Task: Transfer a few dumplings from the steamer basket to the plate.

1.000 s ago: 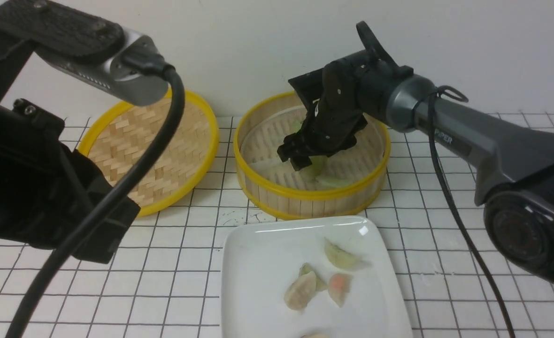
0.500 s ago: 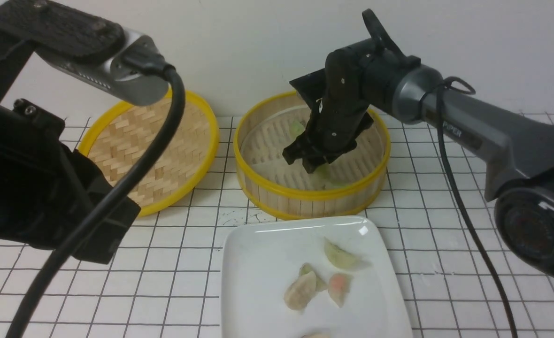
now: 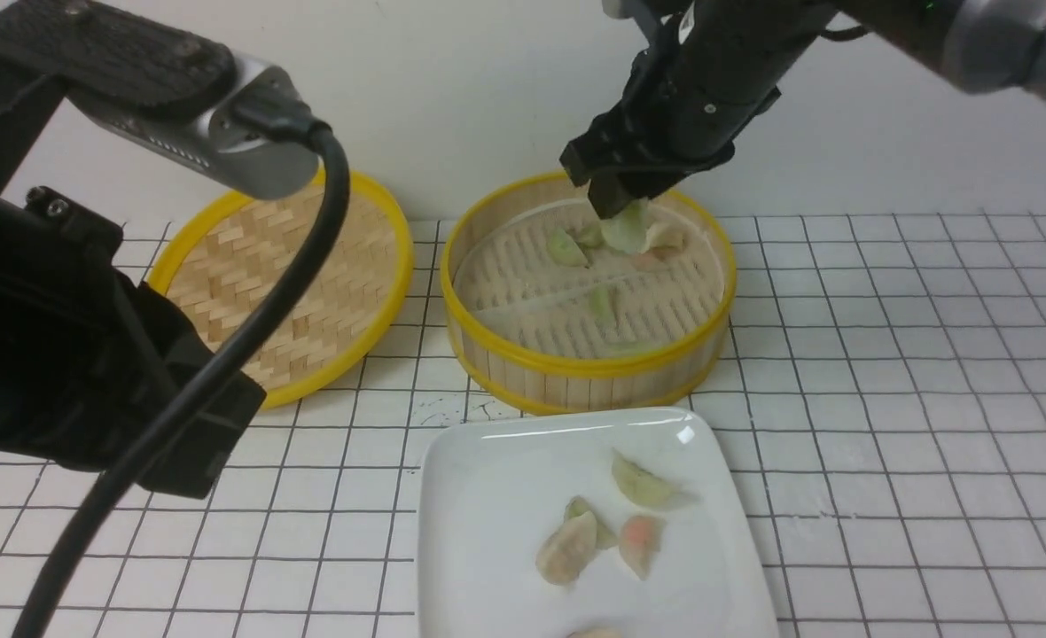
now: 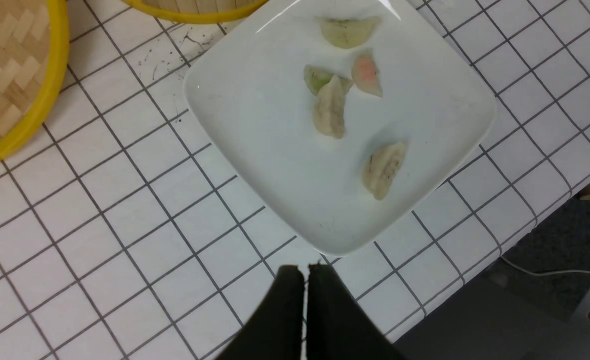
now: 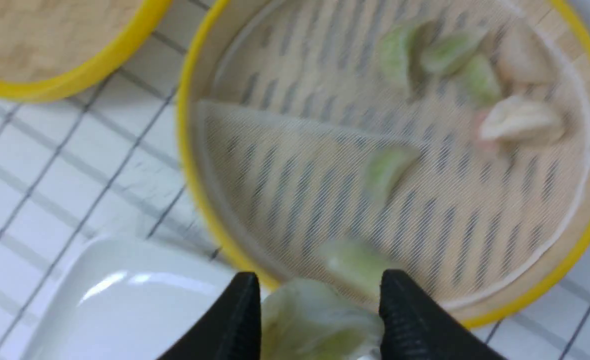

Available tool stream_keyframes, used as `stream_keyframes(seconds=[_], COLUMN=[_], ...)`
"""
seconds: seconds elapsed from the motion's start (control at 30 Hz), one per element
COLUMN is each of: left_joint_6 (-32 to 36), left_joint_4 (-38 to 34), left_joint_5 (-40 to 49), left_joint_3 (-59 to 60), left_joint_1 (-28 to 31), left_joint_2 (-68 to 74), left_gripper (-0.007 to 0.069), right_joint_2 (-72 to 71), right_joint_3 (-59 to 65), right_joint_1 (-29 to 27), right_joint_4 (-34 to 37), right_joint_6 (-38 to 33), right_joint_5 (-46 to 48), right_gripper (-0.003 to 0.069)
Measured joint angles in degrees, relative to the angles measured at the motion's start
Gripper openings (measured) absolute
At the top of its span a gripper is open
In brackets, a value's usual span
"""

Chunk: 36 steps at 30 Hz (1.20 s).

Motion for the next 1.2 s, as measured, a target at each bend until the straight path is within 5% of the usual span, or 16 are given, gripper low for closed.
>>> stream_keyframes(seconds=[0.17,0.47,0.67,0.97,1.2], left_joint_6=[0.27,0.40,0.40,1.00,2.83], left_joint_4=[0.00,0.05,0.05,0.09,0.09], left_joint_5=[0.00,0.00,0.00,0.00,0.00], left_joint_3=[0.00,0.00,0.00,0.00,0.00], left_joint_1=[0.00,0.00,0.00,0.00,0.00], left_joint_2=[0.00,0.00,0.00,0.00,0.00], left_gripper=[-0.0006,-0.0006,-0.0006,-0.0006,-0.0006], right_joint_2=[-3.97,-3.10,-3.10,-3.56,-13.56], right_joint_3=[16.58,33.01,33.86,33.86,33.86], right_joint_1=[0.22,0.27,0.27,0.27,0.27], right_joint_4=[5.80,4.82,7.59,8.90,10.03], right_joint_6=[-0.11,0.69,0.28,-0.08,1.13], right_joint_5=[0.00,-0.54,-1.22,-1.36,-1.36], right_gripper=[0.0283,0.0283,0.0305,0.0493,0.0443])
